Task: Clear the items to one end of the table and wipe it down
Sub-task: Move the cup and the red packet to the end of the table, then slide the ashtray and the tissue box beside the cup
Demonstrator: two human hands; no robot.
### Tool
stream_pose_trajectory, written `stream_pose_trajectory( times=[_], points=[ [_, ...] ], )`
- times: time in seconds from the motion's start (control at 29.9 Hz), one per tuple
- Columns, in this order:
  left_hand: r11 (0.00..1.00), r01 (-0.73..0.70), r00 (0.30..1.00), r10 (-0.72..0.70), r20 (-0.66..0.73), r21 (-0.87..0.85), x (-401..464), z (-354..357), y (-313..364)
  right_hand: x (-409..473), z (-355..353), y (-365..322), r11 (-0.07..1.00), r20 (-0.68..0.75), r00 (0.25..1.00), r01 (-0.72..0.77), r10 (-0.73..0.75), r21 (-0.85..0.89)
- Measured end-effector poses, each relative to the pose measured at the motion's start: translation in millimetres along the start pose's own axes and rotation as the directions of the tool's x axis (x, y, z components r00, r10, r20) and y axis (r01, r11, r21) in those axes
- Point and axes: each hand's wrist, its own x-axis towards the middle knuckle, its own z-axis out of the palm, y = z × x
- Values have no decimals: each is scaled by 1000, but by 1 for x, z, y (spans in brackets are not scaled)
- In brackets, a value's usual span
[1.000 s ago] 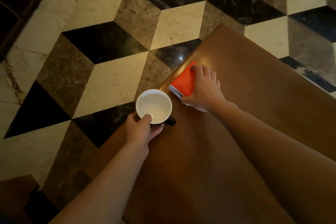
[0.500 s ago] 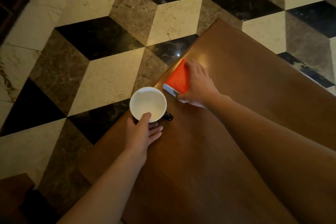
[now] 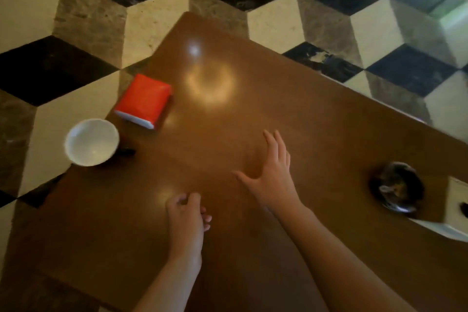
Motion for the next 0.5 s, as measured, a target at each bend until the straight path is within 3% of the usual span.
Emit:
stream_pose_trajectory(
  times=[0.17, 0.33, 0.5],
  points=[
    [980, -17, 979, -23, 203, 196, -63, 93, -36, -78, -96, 97, 980, -238, 954, -195, 180, -37],
    [924, -99, 923, -53, 380, 370, -113, 188, -66, -117, -197, 186, 904, -526, 785, -421, 326, -68],
    [912, -45, 899, -141, 414, 409, -132, 277, -91, -116, -258, 265, 792, -519, 671, -610, 529, 18]
  ],
)
